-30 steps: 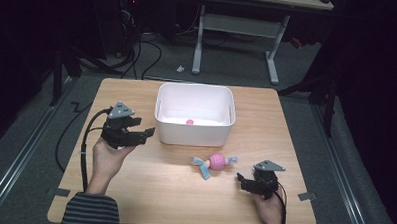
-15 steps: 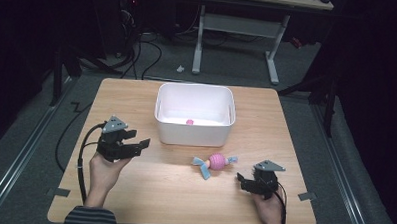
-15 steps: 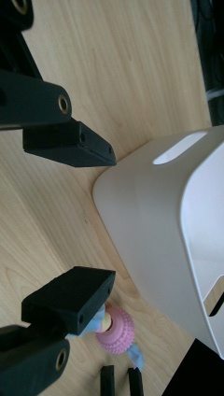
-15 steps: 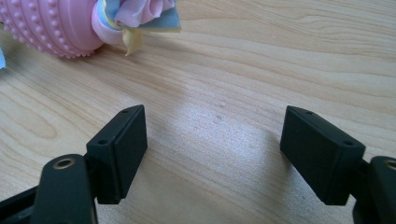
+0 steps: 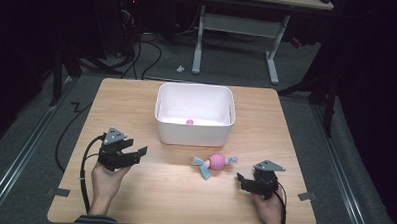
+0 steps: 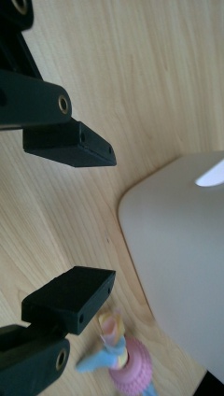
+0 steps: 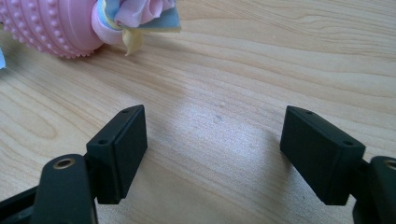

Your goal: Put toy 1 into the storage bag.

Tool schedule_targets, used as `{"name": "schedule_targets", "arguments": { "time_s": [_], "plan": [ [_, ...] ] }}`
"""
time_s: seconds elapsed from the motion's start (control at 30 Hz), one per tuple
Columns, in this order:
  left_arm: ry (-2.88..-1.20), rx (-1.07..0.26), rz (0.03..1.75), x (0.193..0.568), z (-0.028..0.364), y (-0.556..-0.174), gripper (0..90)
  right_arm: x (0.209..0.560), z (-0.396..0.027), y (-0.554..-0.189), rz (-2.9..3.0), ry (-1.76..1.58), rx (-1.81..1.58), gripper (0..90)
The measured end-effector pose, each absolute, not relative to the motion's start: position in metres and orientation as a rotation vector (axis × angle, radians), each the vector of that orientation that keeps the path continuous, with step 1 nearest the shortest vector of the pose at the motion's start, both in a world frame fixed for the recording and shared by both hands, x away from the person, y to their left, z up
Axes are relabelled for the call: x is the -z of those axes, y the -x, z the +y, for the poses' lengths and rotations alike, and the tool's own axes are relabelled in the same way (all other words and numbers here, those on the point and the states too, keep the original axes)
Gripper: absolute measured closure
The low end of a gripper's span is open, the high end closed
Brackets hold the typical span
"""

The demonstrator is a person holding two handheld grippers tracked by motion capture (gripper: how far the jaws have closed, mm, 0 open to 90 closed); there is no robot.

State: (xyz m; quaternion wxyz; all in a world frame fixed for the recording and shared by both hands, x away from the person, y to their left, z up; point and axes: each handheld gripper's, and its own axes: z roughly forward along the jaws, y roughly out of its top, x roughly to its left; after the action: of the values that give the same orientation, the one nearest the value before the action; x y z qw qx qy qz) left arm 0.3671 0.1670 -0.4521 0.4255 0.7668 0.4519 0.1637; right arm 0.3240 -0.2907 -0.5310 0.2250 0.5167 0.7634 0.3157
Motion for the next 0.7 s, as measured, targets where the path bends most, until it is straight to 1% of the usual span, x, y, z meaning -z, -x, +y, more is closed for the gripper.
{"name": "schedule_targets", "arguments": {
  "time_s": [0.07, 0.27, 0.53, 0.63, 0.7],
  "plan": [
    [-1.928, -0.417, 1.135, 0.463, 0.166, -0.367, 38.8, 0.531, -0.291, -0.324, 2.106, -1.425, -0.871, 23.1],
    [-1.929, -0.383, 1.179, 0.492, 0.163, -0.369, 38.7, 0.531, -0.291, -0.324, 2.105, -1.426, -0.87, 23.1],
    [-1.927, -0.382, 1.211, 0.51, 0.159, -0.371, 38.8, 0.531, -0.291, -0.324, 2.104, -1.429, -0.87, 23.0],
    [-1.948, -0.426, 1.211, 0.515, 0.157, -0.372, 38.8, 0.531, -0.291, -0.324, 2.105, -1.426, -0.871, 23.0],
    [-1.958, -0.428, 1.219, 0.517, 0.155, -0.372, 38.8, 0.531, -0.291, -0.324, 2.104, -1.428, -0.871, 23.1]
  ]
}}
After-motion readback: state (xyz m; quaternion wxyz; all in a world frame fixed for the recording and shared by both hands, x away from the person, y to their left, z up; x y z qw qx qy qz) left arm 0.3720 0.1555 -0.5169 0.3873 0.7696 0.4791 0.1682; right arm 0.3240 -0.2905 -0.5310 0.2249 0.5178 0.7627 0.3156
